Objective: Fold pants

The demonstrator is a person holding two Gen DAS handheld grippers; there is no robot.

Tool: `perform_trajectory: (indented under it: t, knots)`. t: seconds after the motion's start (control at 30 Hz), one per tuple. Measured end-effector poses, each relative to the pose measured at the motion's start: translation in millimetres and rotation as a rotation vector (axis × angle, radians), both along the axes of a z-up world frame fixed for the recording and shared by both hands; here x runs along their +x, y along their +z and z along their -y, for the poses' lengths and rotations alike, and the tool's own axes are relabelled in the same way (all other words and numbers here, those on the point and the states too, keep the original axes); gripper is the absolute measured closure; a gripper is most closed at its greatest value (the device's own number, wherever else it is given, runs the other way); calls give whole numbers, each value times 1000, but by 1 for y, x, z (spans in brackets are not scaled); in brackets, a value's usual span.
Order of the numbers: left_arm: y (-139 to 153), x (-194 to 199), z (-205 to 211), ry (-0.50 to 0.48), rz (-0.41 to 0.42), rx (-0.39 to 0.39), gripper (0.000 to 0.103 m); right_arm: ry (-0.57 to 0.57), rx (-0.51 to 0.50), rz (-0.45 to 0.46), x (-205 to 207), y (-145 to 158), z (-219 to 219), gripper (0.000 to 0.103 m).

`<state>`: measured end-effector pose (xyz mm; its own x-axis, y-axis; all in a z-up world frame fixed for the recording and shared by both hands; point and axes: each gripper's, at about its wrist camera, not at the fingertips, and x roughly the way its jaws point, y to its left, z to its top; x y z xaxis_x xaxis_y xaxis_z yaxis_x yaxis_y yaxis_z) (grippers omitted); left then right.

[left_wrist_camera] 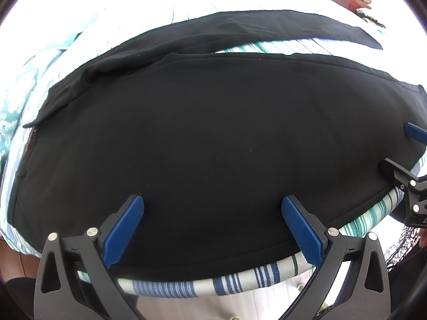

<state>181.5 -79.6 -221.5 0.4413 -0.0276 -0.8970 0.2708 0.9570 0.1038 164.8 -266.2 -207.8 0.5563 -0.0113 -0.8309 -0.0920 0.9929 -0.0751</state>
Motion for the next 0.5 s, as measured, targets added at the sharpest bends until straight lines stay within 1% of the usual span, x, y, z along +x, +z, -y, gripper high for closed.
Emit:
perform_trajectory:
  t: [0.3, 0.5]
  knots:
    - [1, -1, 0, -16, -12, 1, 0, 0, 2, -2, -1, 0, 1, 0]
    - [0, -7, 0, -43, 14, 2, 0, -1, 3, -2, -1, 0, 1, 0]
